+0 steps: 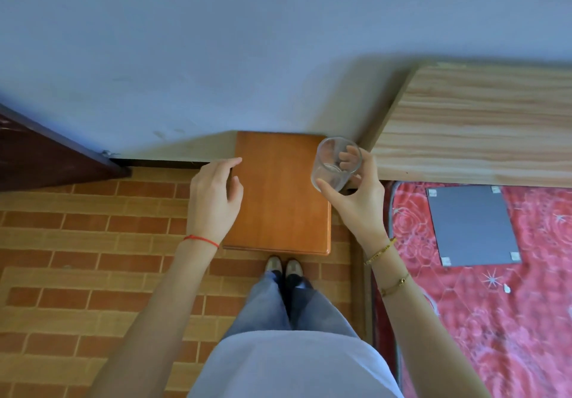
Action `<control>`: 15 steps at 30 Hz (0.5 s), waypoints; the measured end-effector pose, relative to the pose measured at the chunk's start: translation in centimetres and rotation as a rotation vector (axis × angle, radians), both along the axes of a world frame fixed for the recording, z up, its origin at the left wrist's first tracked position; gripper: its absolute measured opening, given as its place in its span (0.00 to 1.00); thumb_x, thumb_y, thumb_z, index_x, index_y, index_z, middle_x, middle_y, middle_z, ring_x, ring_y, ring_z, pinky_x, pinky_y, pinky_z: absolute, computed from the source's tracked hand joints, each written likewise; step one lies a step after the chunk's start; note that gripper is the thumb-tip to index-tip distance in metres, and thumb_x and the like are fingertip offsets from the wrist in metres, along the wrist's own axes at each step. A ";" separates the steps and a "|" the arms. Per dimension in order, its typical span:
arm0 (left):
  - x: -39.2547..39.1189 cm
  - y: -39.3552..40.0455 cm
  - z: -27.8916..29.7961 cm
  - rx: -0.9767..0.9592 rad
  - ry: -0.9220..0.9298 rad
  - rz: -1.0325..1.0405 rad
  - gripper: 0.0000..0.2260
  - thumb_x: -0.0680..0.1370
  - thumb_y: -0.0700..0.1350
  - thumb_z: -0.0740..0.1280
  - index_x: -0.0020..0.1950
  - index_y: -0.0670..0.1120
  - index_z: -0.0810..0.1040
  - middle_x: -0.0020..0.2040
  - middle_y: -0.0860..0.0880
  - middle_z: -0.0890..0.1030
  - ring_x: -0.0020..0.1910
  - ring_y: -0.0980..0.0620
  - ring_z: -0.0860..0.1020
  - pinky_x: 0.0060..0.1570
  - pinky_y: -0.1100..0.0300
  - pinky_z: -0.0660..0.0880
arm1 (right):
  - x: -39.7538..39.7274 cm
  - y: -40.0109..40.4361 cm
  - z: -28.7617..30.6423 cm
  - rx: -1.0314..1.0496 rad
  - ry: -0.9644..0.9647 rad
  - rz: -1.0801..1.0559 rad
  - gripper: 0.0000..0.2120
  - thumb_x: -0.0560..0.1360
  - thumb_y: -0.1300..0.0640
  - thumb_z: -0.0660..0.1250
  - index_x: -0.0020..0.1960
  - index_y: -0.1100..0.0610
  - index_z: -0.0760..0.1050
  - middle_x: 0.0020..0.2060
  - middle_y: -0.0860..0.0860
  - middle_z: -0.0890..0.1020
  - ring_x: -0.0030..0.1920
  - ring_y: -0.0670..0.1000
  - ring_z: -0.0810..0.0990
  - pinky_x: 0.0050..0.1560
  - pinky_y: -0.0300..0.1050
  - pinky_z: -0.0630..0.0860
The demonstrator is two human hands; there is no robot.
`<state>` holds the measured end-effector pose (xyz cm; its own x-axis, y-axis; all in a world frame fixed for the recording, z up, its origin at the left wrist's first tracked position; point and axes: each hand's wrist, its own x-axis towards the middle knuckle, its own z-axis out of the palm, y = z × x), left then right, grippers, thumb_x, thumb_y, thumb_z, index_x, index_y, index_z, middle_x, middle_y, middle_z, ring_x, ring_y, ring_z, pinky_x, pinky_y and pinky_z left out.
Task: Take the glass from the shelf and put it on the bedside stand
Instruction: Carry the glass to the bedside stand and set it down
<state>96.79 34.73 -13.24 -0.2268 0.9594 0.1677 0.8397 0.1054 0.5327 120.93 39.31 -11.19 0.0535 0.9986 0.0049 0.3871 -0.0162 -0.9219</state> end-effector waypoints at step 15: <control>-1.8 12.1 -21.6 -0.221 0.123 -0.079 0.18 0.79 0.41 0.60 0.70 0.42 0.71 0.67 0.44 0.75 0.69 0.46 0.70 0.72 0.50 0.65 | -4.2 11.9 -19.3 -0.151 -0.109 0.025 0.35 0.66 0.52 0.78 0.69 0.54 0.66 0.62 0.48 0.79 0.61 0.47 0.79 0.61 0.45 0.77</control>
